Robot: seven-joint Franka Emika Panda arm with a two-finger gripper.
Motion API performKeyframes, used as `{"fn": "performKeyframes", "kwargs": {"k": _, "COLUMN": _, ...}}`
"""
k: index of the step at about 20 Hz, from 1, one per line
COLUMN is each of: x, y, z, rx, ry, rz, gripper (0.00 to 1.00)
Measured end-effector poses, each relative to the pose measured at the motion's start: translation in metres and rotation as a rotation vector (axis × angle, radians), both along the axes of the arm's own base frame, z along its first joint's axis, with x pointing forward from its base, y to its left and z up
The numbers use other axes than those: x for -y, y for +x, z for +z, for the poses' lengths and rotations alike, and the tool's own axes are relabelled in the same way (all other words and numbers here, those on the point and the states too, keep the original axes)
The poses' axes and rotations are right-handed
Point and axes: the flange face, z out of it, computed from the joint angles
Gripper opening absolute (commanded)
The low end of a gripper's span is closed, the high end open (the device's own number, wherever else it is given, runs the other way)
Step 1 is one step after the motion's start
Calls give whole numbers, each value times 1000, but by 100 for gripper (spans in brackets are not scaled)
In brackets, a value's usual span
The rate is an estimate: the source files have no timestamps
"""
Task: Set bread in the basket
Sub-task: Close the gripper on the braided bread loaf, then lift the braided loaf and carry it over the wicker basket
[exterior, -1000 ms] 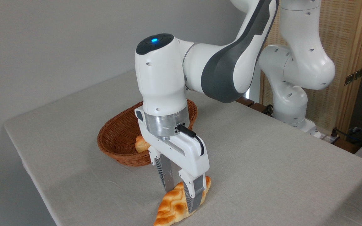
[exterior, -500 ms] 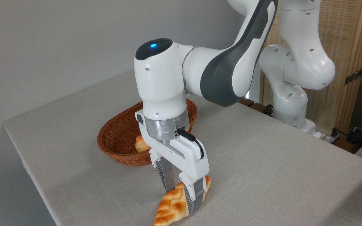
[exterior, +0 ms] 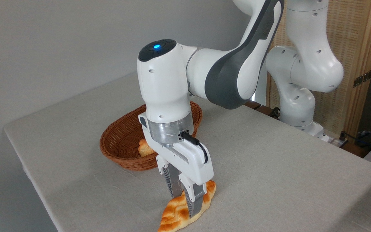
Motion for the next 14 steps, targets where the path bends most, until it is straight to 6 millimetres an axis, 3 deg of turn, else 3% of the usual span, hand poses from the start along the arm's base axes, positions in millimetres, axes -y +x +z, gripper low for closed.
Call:
{"fn": "performKeyframes", "kwargs": {"k": 7, "x": -1, "y": 0, "z": 2, "rx": 5, "ry": 0, "rz": 2, "gripper": 40}}
{"fn": "performKeyframes", "kwargs": {"k": 14, "x": -12, "y": 2, "z": 20, "rx": 43, "ry": -15, "rz": 32, "gripper": 40}}
